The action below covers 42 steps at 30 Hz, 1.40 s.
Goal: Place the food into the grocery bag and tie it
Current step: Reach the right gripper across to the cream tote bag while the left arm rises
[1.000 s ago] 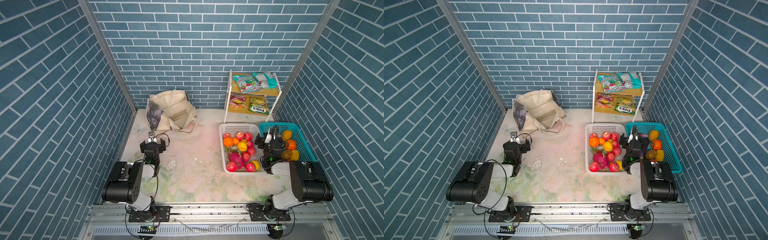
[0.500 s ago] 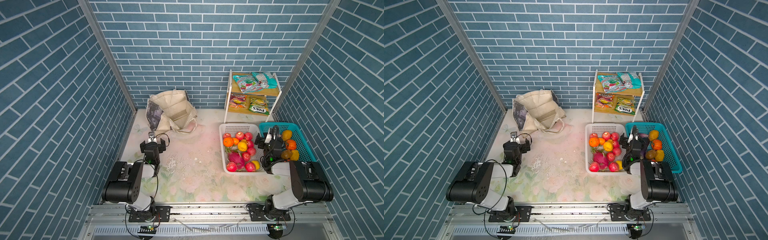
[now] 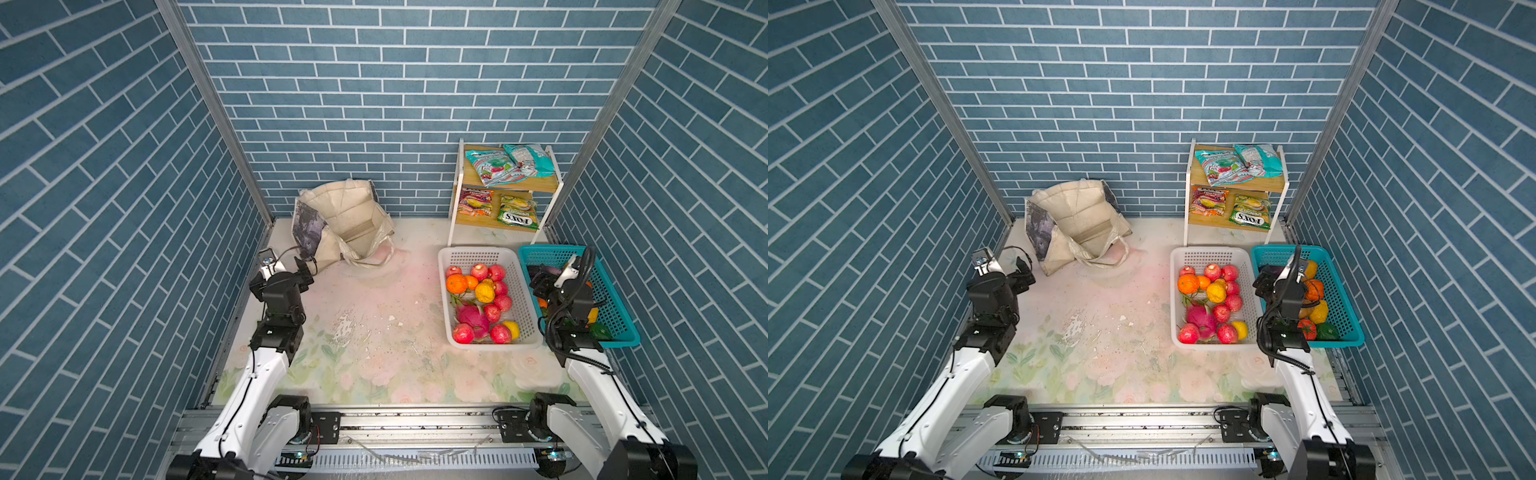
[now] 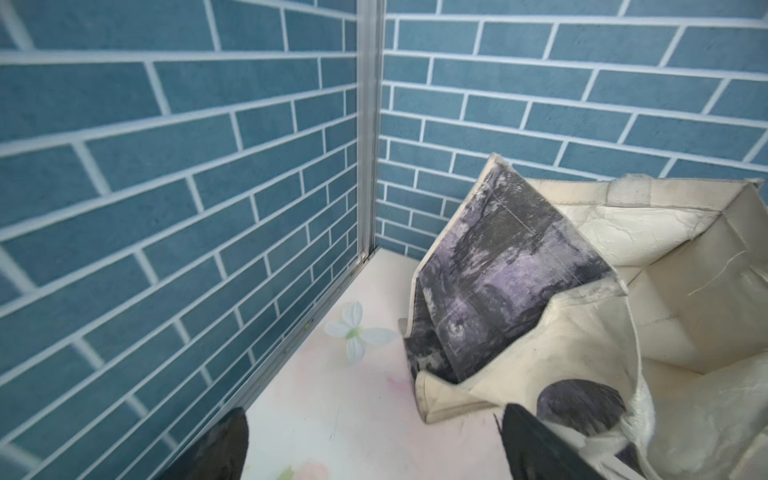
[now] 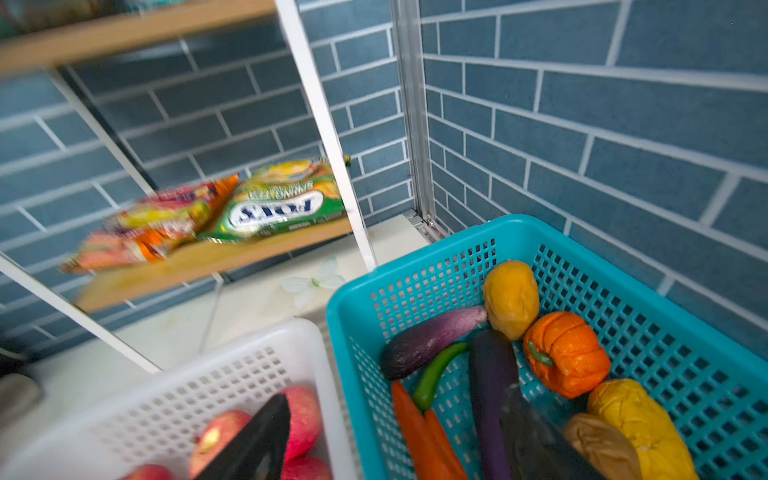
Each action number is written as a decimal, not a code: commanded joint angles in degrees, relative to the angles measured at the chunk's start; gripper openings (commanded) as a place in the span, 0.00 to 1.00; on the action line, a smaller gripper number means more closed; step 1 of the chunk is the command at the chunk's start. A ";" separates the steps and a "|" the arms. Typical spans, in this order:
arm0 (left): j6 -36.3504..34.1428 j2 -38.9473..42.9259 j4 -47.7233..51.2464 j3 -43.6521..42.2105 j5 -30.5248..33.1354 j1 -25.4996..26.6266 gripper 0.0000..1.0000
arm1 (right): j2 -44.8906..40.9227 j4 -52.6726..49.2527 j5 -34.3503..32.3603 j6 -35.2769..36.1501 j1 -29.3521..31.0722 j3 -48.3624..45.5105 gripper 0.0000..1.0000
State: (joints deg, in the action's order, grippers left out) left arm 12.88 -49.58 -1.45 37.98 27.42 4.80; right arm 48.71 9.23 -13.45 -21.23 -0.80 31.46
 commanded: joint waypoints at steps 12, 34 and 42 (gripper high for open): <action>11.81 0.66 61.49 28.88 -22.19 0.12 0.76 | -2.30 -46.90 16.42 -36.36 12.94 23.92 0.70; 14.54 4.91 62.36 31.90 -24.83 0.07 0.85 | 47.62 -4.39 12.05 -59.32 51.47 46.45 0.70; 14.00 8.24 62.21 34.18 -21.30 0.12 0.89 | 63.43 9.37 13.28 -70.74 52.21 56.74 0.70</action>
State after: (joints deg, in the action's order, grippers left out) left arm 26.81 -42.72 59.70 70.72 3.42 4.80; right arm 109.10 10.52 -0.19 -84.47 50.85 84.25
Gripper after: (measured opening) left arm 0.883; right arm 0.698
